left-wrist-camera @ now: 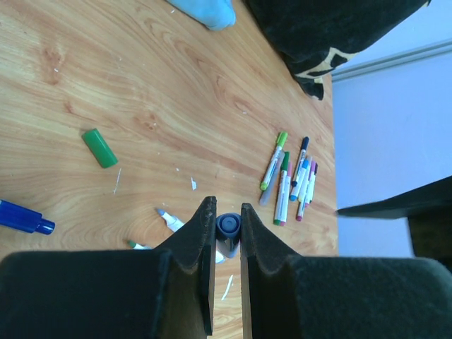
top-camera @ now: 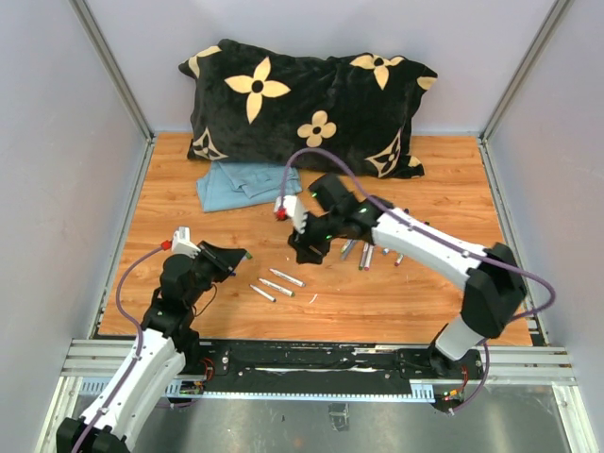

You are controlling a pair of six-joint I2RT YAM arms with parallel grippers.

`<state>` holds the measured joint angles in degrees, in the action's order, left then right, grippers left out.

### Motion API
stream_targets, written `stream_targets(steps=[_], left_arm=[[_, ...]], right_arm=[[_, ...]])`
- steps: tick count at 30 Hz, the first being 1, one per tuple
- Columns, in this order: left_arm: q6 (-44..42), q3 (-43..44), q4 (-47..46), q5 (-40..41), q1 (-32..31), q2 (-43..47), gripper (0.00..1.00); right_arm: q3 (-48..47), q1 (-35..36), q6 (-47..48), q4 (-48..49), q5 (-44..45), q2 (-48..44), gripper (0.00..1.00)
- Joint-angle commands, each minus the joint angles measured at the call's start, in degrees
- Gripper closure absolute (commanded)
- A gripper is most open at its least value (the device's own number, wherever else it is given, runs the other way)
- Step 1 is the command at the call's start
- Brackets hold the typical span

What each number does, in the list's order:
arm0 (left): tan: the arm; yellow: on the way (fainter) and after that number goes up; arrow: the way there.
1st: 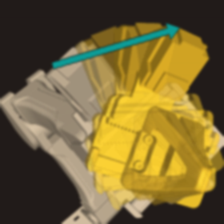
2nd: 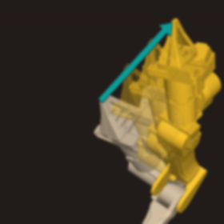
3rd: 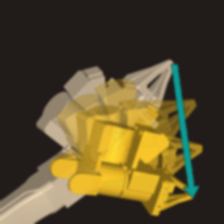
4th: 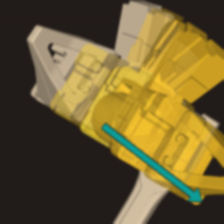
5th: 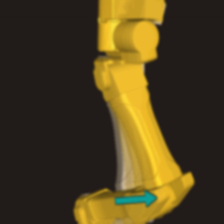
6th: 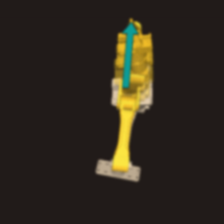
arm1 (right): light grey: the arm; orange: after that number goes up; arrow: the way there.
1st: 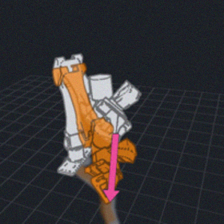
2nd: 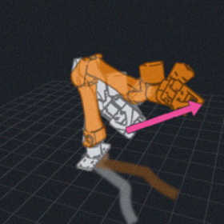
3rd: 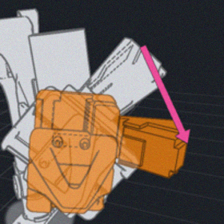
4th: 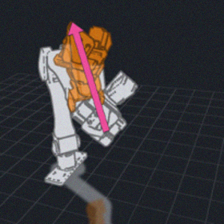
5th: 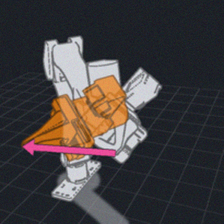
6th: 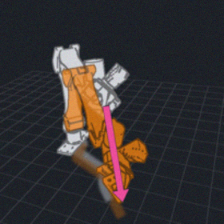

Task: Open the pen caps
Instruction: Place the pen cap at the center of the board.

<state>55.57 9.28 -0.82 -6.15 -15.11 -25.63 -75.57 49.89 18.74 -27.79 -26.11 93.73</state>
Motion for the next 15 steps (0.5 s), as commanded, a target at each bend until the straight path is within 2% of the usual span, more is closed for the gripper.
stream_targets(steps=[1,7,15], left_arm=[[1.95,-1.10,-4.66,0.40,-0.54,-0.44,1.00],[2.51,-0.23,-6.59,4.68,-4.78,-4.29,1.00],[3.84,1.27,-10.47,9.93,-9.85,-11.44,1.00]], right_arm=[[1.56,-9.53,8.89,-5.61,-12.93,-7.45,0.47],[4.35,-19.92,6.66,-3.79,-23.58,-10.91,0.45],[5.85,-23.15,4.74,-1.75,-25.53,-12.49,0.42]])
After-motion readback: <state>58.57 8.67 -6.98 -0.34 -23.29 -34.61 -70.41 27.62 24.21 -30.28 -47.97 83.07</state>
